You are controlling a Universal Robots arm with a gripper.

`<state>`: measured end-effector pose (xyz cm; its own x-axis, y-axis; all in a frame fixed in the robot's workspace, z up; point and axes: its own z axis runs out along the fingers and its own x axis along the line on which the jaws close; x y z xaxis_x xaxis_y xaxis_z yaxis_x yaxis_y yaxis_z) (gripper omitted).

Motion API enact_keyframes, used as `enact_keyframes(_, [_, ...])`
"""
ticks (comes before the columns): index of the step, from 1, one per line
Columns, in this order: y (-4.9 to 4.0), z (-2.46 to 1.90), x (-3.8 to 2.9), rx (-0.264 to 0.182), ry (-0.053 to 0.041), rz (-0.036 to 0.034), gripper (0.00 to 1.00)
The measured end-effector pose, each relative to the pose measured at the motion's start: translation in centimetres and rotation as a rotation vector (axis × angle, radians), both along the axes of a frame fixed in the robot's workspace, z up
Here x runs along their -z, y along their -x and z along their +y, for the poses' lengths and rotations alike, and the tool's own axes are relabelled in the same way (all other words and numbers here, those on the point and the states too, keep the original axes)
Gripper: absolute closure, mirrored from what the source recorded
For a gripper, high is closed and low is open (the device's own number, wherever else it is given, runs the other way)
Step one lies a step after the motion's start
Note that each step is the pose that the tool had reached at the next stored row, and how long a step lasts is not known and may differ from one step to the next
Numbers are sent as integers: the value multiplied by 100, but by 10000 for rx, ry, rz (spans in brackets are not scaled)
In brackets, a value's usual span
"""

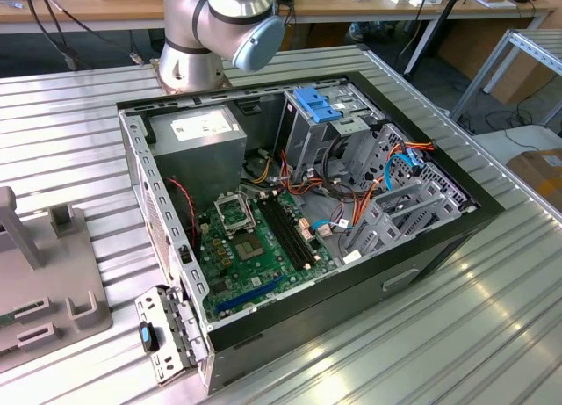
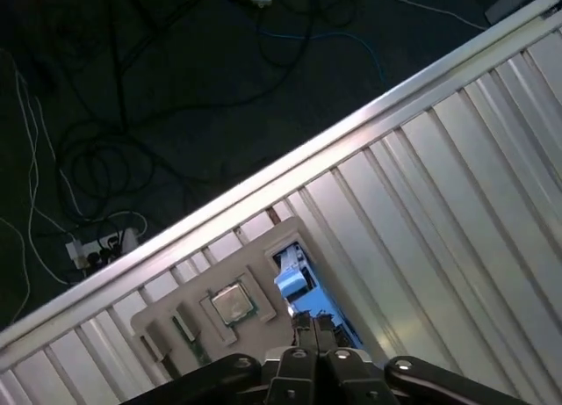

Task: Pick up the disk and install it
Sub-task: 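Pick up the disk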

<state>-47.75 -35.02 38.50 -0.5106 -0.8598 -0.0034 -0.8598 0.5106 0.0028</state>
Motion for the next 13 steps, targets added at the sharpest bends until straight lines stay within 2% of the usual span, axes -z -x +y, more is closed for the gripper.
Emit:
enact_keyframes(1, [0,0,3,-463,0,0,89])
enact_keyframes(3, [0,0,6,-807,0,0,89])
enact_keyframes(4, [0,0,8,-1128,0,0,89])
enact_keyframes(5, [0,0,15,-1819,0,0,89])
enact_keyframes(6, [-1,0,18,-2078,-1,-2,89])
enact_keyframes(13, [-19,0,26,-3092,0,0,89])
